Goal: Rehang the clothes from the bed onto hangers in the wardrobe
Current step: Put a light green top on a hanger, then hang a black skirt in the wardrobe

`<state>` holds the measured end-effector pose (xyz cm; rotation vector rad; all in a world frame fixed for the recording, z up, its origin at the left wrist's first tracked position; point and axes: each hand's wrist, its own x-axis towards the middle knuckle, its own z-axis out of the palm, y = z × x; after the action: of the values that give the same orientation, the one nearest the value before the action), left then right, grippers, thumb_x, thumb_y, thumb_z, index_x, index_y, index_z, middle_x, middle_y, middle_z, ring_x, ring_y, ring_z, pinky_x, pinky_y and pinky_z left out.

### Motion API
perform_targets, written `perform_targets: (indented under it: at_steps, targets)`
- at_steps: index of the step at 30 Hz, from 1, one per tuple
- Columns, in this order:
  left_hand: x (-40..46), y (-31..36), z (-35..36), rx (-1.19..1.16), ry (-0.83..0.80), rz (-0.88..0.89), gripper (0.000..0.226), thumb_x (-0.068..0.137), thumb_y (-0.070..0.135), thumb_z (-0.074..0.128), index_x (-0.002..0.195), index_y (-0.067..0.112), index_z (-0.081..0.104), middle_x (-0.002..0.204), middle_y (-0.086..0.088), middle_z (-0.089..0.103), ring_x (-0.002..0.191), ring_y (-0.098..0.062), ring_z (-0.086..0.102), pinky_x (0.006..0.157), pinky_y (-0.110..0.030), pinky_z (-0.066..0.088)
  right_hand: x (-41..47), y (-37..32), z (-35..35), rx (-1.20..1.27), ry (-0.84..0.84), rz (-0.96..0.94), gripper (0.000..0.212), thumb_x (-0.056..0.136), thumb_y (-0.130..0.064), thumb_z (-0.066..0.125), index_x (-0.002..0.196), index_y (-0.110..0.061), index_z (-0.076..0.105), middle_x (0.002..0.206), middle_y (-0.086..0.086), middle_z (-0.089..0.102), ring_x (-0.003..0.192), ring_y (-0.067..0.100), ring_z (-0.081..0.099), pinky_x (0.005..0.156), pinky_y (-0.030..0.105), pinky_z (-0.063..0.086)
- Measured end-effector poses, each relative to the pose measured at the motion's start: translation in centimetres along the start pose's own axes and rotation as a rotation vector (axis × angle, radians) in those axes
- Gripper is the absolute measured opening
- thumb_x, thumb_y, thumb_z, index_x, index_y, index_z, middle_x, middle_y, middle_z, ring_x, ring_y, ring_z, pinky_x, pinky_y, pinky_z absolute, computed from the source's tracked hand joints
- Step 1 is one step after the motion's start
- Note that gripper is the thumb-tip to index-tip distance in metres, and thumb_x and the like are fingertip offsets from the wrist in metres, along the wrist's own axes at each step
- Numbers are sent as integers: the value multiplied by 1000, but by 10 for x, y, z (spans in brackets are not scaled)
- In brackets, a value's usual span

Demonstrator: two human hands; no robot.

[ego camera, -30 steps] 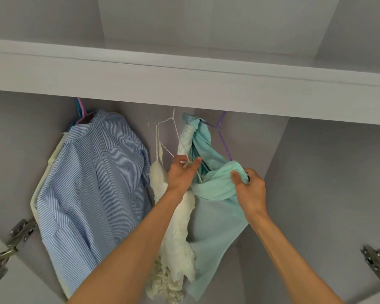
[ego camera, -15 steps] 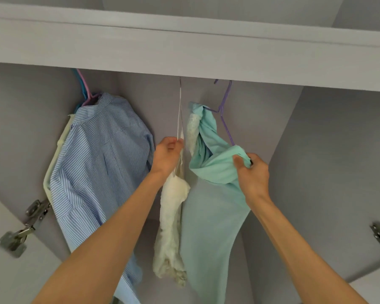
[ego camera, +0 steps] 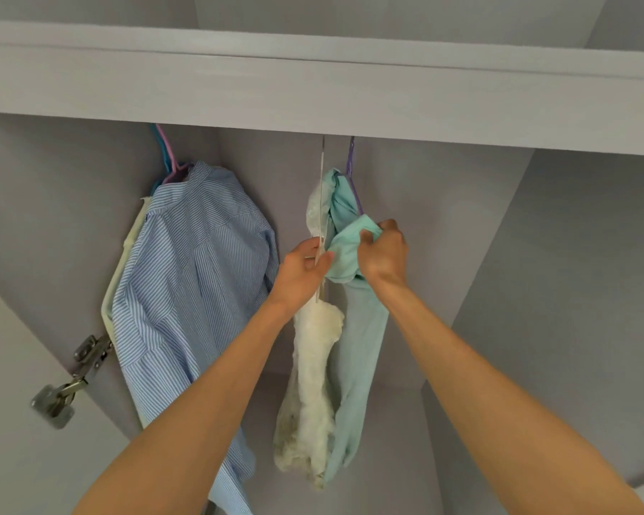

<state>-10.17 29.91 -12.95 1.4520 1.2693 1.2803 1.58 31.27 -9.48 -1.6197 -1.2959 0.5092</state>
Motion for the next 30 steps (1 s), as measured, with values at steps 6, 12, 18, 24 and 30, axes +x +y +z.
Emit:
perform_targets:
  at_steps: [6, 12, 18, 24, 30]
  targets:
    - [1, -3, -6, 142, -70, 165, 34, 86, 31, 48, 107, 7, 60, 105, -15, 64, 96, -27, 62, 90, -46, 49, -9, -6, 12, 5, -78, -109, 19, 95, -10, 47, 106, 2, 56, 105, 18, 61, 93, 28, 57, 76, 27, 42]
    - [1, -11, -10, 259, -162, 145, 35, 101, 23, 35, 134, 16, 43, 129, -11, 50, 119, -17, 47, 104, -31, 36, -16, -7, 11, 12, -239, -122, 26, 95, -14, 45, 70, -12, 50, 71, 3, 51, 70, 19, 45, 66, 22, 32]
    - [-23, -9, -12, 314, -201, 170, 47, 100, 28, 35, 145, 15, 29, 142, 1, 42, 129, -9, 39, 110, -24, 28, -27, 10, -3, -298, -335, -350, 40, 98, -16, 38, 133, 1, 43, 131, 20, 49, 122, 35, 43, 101, 34, 32]
    - [-79, -15, -27, 878, 125, 253, 66, 89, 43, 24, 145, 7, 24, 151, -13, 26, 141, -28, 20, 114, -49, 17, -58, 28, -17, -516, -372, -727, 51, 88, -25, 41, 128, 6, 49, 133, 28, 48, 124, 41, 47, 102, 53, 34]
    - [-184, -20, -57, 1155, 275, 7, 58, 92, 42, 25, 142, 13, 35, 150, -15, 28, 139, -36, 19, 108, -50, 11, -103, 41, -14, -559, -561, -947, 57, 87, -36, 34, 129, -2, 51, 132, 23, 51, 123, 37, 49, 98, 55, 38]
